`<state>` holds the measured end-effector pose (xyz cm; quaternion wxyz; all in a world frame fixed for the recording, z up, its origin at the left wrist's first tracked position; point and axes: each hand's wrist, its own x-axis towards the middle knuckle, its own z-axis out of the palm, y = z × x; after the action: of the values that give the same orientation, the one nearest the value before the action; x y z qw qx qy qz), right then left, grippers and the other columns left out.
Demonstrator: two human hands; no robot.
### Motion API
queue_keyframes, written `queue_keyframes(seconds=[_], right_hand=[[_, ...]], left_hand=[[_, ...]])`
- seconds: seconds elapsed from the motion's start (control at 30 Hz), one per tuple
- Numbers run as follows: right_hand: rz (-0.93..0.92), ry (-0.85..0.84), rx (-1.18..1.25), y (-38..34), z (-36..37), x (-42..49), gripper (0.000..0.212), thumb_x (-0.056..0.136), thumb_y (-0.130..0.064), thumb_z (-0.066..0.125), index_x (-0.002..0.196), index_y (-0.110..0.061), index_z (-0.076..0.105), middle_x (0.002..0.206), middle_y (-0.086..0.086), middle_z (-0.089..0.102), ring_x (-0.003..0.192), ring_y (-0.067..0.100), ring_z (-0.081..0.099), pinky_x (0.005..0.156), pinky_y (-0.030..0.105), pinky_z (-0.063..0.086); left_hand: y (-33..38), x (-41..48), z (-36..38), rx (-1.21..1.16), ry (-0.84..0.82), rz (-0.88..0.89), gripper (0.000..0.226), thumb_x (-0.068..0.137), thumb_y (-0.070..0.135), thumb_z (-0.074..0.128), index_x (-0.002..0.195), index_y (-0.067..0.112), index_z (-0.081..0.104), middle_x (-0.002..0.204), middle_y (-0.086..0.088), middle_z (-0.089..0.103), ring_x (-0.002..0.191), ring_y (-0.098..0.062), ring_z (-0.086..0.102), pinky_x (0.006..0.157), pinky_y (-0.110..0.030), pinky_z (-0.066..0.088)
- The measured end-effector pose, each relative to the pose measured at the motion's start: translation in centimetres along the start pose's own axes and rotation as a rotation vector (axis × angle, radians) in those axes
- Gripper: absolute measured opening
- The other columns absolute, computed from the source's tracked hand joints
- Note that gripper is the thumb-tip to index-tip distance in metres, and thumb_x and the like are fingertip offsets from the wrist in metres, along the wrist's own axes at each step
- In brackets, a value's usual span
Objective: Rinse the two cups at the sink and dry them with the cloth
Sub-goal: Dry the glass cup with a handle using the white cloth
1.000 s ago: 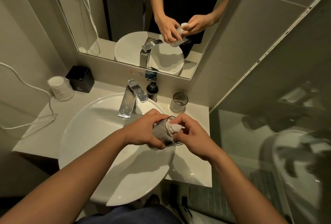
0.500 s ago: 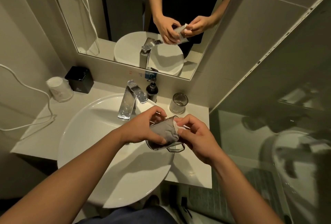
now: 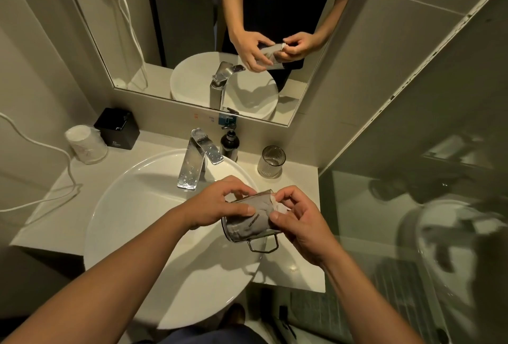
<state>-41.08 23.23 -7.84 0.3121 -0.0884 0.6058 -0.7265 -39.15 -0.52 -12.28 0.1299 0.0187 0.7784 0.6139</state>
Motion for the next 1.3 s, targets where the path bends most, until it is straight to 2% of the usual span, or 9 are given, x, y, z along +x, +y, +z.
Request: queue_keyframes(seconds=[0.13,0.27,0.47,0.67,0.83,0.9,0.97,1.1,1.3], right_hand=[[0.003,0.187,0.033,1.0,0.0,0.2,0.018,0.092,0.004,0.065,0.1,-0.01,0.055,0.102,0.016,0.069,0.087,0.033,0.066,0.064,0.035,0.058],[0.018,0.271,0.084,1.4,0.4,0.2,0.018,0.097,0.006,0.057,0.097,-0.011,0.053,0.09,0.013,0.068,0.083,0.026,0.068,0.065,0.038,0.053],[0.006,0.184,0.098,1.1,0.1,-0.6,0.015,0.095,-0.004,0.065,0.099,-0.013,0.052,0.095,0.01,0.068,0.084,0.022,0.064,0.065,0.033,0.049],[-0.015,0.091,0.008,0.3,-0.3,-1.4,0.015,0.088,-0.009,0.067,0.097,-0.014,0.056,0.104,0.011,0.066,0.085,0.019,0.066,0.063,0.028,0.054],[0.011,0.087,0.138,0.5,-0.3,-1.8,0.017,0.089,-0.007,0.065,0.099,-0.01,0.051,0.101,0.013,0.068,0.089,0.025,0.068,0.064,0.032,0.058],[0.014,0.147,0.15,0.9,0.0,-1.8,0.017,0.09,-0.004,0.064,0.098,-0.009,0.051,0.099,0.014,0.069,0.086,0.026,0.068,0.062,0.032,0.057],[0.015,0.234,0.116,1.1,0.4,-1.6,0.015,0.096,0.002,0.061,0.095,-0.01,0.051,0.093,0.013,0.069,0.083,0.025,0.067,0.06,0.031,0.055],[0.027,0.405,0.138,1.1,0.6,-1.1,0.019,0.099,0.004,0.054,0.091,-0.013,0.052,0.088,0.013,0.067,0.084,0.024,0.068,0.063,0.032,0.056],[0.073,0.443,0.266,0.6,0.7,-0.8,0.017,0.099,0.003,0.055,0.093,-0.012,0.053,0.098,0.018,0.066,0.085,0.023,0.068,0.061,0.029,0.057]], left_hand=[[0.8,-0.3,1.5,0.304,0.012,0.101,0.054,0.085,0.062,0.063,0.134,0.04,0.056,0.122,0.005,0.064,0.11,-0.01,0.061,0.098,-0.035,0.053],[1.4,-0.3,2.3,0.538,-0.048,0.157,0.079,0.074,0.067,0.076,0.142,0.044,0.041,0.131,0.013,0.056,0.116,-0.008,0.053,0.099,-0.034,0.051],[1.0,-0.1,1.9,0.364,0.003,0.102,0.081,0.064,0.061,0.088,0.137,0.041,0.06,0.12,0.013,0.045,0.113,-0.001,0.052,0.099,-0.024,0.05],[1.6,0.1,1.2,0.276,-0.071,0.023,0.073,0.066,0.062,0.083,0.133,0.036,0.067,0.11,0.013,0.066,0.103,-0.005,0.063,0.089,-0.025,0.051],[1.0,0.4,1.1,0.028,-0.105,-0.09,0.048,0.075,0.061,0.078,0.116,0.038,0.068,0.098,-0.02,0.071,0.09,-0.03,0.069,0.085,-0.046,0.057],[1.1,0.6,1.4,0.028,-0.128,-0.109,0.039,0.079,0.061,0.073,0.108,0.035,0.067,0.092,-0.018,0.071,0.085,-0.028,0.066,0.084,-0.047,0.055],[1.2,0.8,2.0,0.112,-0.081,-0.071,0.028,0.09,0.056,0.062,0.108,0.036,0.069,0.103,-0.008,0.071,0.097,-0.018,0.067,0.098,-0.049,0.054],[1.4,-0.4,2.8,0.196,0.018,0.077,0.057,0.081,0.063,0.069,0.131,0.042,0.052,0.131,0.007,0.047,0.126,0.003,0.047,0.107,-0.022,0.042],[0.5,0.0,3.3,0.412,0.038,0.212,0.081,0.066,0.041,0.091,0.136,0.037,0.051,0.124,0.012,0.049,0.113,0.002,0.05,0.095,-0.009,0.04]])
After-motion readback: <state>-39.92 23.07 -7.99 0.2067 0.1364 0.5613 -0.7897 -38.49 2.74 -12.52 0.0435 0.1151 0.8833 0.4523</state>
